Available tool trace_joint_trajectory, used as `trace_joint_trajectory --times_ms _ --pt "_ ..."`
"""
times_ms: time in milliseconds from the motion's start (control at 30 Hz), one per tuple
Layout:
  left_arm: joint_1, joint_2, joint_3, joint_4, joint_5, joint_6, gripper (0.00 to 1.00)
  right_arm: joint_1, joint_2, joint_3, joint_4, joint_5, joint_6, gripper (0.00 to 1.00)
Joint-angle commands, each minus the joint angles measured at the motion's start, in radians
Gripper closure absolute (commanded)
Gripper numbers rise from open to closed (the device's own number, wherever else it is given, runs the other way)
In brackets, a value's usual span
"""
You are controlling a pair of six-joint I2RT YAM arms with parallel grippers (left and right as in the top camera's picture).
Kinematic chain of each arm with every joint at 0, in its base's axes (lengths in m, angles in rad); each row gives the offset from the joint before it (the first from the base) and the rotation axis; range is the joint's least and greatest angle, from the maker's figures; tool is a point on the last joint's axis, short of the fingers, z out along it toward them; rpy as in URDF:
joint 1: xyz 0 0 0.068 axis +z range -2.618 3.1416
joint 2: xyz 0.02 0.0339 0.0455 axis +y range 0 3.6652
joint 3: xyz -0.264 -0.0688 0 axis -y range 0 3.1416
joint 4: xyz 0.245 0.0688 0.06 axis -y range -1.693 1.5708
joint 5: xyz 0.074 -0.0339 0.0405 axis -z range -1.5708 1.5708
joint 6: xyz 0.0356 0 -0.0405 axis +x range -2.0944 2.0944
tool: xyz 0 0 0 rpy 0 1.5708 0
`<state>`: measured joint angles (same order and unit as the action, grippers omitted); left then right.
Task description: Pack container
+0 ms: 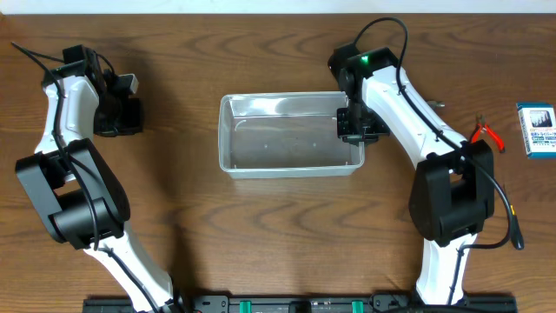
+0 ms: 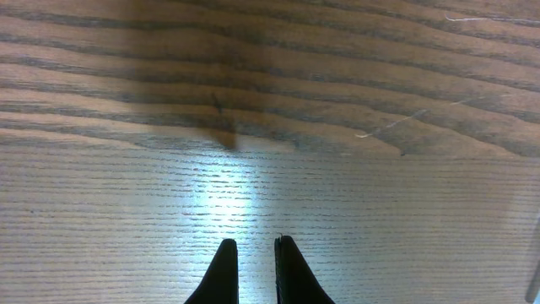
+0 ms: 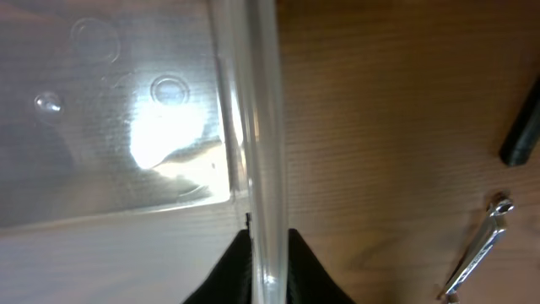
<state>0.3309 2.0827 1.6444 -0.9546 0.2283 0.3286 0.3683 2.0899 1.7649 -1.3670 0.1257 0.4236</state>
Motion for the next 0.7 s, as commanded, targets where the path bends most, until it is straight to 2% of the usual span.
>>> trace_joint_trajectory --times_ms 0,67,167,333,400,433,467,500,567,667 --pt "0.0 0.005 -0.004 -0.006 -0.013 -0.013 0.94 -0.01 -0.074 -0.008 0.005 0.035 -0.021 0.78" --pt "0.0 0.005 -0.004 -0.006 -0.013 -0.014 0.93 -0.01 -0.1 -0.008 0.007 0.035 -0.021 0.69" --pt "0.0 0.005 -0.004 -0.006 -0.012 -0.021 0.93 -0.01 -0.132 -0.008 0.006 0.035 -0.021 0.62" --pt "0.0 0.005 -0.004 -0.006 -0.012 -0.028 0.93 -0.01 -0.183 -0.008 0.002 0.034 -0.021 0.61" --pt "0.0 0.005 -0.004 -0.006 -0.013 -0.028 0.83 -0.01 -0.212 -0.008 0.003 0.034 -0.02 0.52" --pt "0.0 0.005 -0.004 -0.006 -0.013 -0.028 0.75 -0.01 -0.226 -0.006 0.003 0.035 -0.019 0.48" --pt "0.0 0.005 -0.004 -0.005 -0.013 -0.027 0.68 -0.011 -0.245 -0.003 0.004 0.036 -0.016 0.39" --pt "0.0 0.005 -0.004 -0.005 -0.013 -0.027 0.64 -0.015 -0.265 0.003 0.006 0.035 -0.015 0.23" --pt "0.0 0.005 -0.004 -0.001 -0.013 -0.027 0.57 -0.025 -0.299 0.015 0.006 0.036 -0.013 0.17" --pt "0.0 0.005 -0.004 0.002 -0.013 -0.028 0.56 -0.058 -0.359 0.032 0.006 0.036 -0.013 0.14"
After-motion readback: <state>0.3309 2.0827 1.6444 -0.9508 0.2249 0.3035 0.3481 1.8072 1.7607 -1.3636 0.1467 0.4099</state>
